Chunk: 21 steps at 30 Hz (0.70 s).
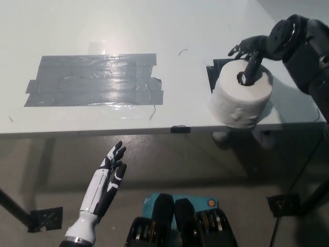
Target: A toilet paper roll is kept on the black spot on the desk infront of the robot and the robot inserts its right thumb into the hole in the centre to grab the roll. Then it passes the roll to a person.
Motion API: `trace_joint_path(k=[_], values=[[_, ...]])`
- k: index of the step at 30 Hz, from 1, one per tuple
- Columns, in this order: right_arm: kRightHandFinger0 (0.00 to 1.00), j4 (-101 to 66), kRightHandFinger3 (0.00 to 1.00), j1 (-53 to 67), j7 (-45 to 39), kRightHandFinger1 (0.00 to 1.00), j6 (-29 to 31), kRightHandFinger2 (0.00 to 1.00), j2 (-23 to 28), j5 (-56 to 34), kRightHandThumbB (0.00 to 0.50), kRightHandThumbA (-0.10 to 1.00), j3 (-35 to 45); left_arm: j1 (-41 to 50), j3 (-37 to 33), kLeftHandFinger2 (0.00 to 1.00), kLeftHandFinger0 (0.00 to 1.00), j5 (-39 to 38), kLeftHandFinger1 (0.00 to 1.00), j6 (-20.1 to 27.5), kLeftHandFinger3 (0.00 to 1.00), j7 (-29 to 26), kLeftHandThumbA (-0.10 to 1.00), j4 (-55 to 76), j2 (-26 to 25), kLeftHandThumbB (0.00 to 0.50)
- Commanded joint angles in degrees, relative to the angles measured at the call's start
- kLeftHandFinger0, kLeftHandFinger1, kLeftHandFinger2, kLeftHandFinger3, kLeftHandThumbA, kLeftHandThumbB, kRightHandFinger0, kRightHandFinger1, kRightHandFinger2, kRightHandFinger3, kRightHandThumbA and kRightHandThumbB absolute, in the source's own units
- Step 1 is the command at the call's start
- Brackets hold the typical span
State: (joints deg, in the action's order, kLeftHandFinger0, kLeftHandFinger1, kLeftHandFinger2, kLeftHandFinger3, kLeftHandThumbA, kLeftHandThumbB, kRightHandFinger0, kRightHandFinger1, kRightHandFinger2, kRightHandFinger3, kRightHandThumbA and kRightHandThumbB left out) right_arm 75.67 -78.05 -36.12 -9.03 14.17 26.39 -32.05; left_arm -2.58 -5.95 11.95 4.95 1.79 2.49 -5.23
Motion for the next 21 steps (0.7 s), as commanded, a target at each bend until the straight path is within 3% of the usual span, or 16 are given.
trace_joint_path(k=[1, 3, 5, 7, 11, 13, 14, 15, 16, 17, 18, 19, 20, 21], values=[[1.0, 0.12, 1.0, -1.58, 2.89, 1.0, 2.71, 1.0, 0.37, 2.02, 0.462, 1.0, -0.84, -0.93, -0.1, 1.0, 1.0, -0.12, 1.0, 0.11, 1.0, 0.64, 0.96, 2.36, -0.46, 0.071], [1.0, 0.34, 1.0, -1.0, 2.96, 1.0, 2.05, 1.0, 0.3, 2.01, 0.473, 1.0, -0.84, -0.94, -0.04, 1.0, 1.0, -0.28, 1.0, 0.55, 1.0, 0.53, 0.96, 2.03, -0.42, 0.072], [1.0, 0.89, 1.0, -0.83, 3.32, 1.0, 1.98, 1.0, 0.2, 3.29, 0.436, 1.0, -2.0, -0.97, -0.1, 1.0, 1.0, -0.16, 1.0, 0.65, 1.0, 0.54, 0.97, 1.98, -0.5, 0.07], [1.0, 1.54, 1.0, -1.06, 3.78, 1.0, 2.13, 1.0, 0.18, 3.93, 0.44, 1.0, -2.59, -1.36, 0.1, 1.0, 1.0, -0.49, 1.0, 0.56, 1.0, 0.66, 0.97, 2.07, -0.63, 0.069], [1.0, 2.15, 1.0, -1.08, 4.63, 1.0, 1.78, 1.0, 0.21, 4.7, 0.391, 0.97, -3.47, -1.4, 0.03, 1.0, 1.0, -0.17, 1.0, 0.41, 1.0, 0.63, 1.0, 2.29, -0.76, 0.082], [1.0, 1.82, 1.0, -0.84, 5.87, 1.0, 2.13, 1.0, 0.23, 4.64, 0.397, 0.87, -3.41, -1.35, 0.04, 1.0, 1.0, -0.38, 1.0, 0.57, 1.0, 0.59, 0.99, 2.24, -0.66, 0.08], [1.0, 1.92, 1.0, -0.56, 7.82, 1.0, 1.1, 1.0, 0.07, 4.18, 0.381, 0.76, -2.74, -1.56, -0.06, 1.0, 1.0, -0.53, 1.0, 0.63, 1.0, 0.64, 0.99, 1.95, -0.52, 0.08], [1.0, 2.06, 1.0, -0.22, 9.31, 1.0, 0.86, 1.0, 0.0, 3.69, 0.315, 0.6, -2.1, -1.64, -0.15, 1.0, 1.0, -0.55, 1.0, 0.59, 1.0, 0.69, 0.99, 1.85, -0.44, 0.083], [1.0, 2.11, 1.0, -0.04, 10.01, 1.0, 0.87, 1.0, -0.04, 3.46, 0.315, 0.6, -1.8, -1.64, -0.18, 1.0, 1.0, -0.54, 1.0, 0.55, 1.0, 0.7, 0.99, 1.85, -0.43, 0.083], [0.6, 1.88, 0.96, 1.1, 13.28, 0.67, 0.89, 0.78, -0.27, 2.4, 0.273, 0.0, -0.38, -1.63, -0.22, 1.0, 1.0, -0.38, 1.0, 0.25, 1.0, 0.74, 1.0, 2.07, -0.46, 0.091], [0.24, 1.38, 0.78, 2.24, 16.09, 0.38, 1.26, 0.53, -0.36, 1.65, 0.255, -0.1, 0.81, -1.66, -0.21, 1.0, 1.0, -0.27, 1.0, 0.12, 1.0, 0.72, 1.0, 2.14, -0.52, 0.091], [0.15, 1.09, 0.71, 2.68, 17.14, 0.33, 1.52, 0.49, -0.34, 1.52, 0.243, -0.1, 1.32, -1.72, -0.19, 1.0, 1.0, -0.22, 1.0, 0.16, 1.0, 0.69, 1.0, 2.1, -0.55, 0.091], [0.05, 0.89, 0.55, 3.15, 18.03, 0.3, 1.89, 0.47, -0.27, 1.27, 0.217, -0.1, 1.98, -1.78, -0.18, 1.0, 1.0, -0.22, 1.0, 0.1, 1.0, 0.72, 1.0, 2.18, -0.59, 0.091], [0.05, 0.65, 0.55, 3.73, 19.05, 0.3, 2.36, 0.47, -0.2, 0.94, 0.217, -0.1, 2.79, -1.78, -0.17, 1.0, 1.0, -0.22, 1.0, 0.02, 1.0, 0.74, 1.0, 2.28, -0.61, 0.091]])
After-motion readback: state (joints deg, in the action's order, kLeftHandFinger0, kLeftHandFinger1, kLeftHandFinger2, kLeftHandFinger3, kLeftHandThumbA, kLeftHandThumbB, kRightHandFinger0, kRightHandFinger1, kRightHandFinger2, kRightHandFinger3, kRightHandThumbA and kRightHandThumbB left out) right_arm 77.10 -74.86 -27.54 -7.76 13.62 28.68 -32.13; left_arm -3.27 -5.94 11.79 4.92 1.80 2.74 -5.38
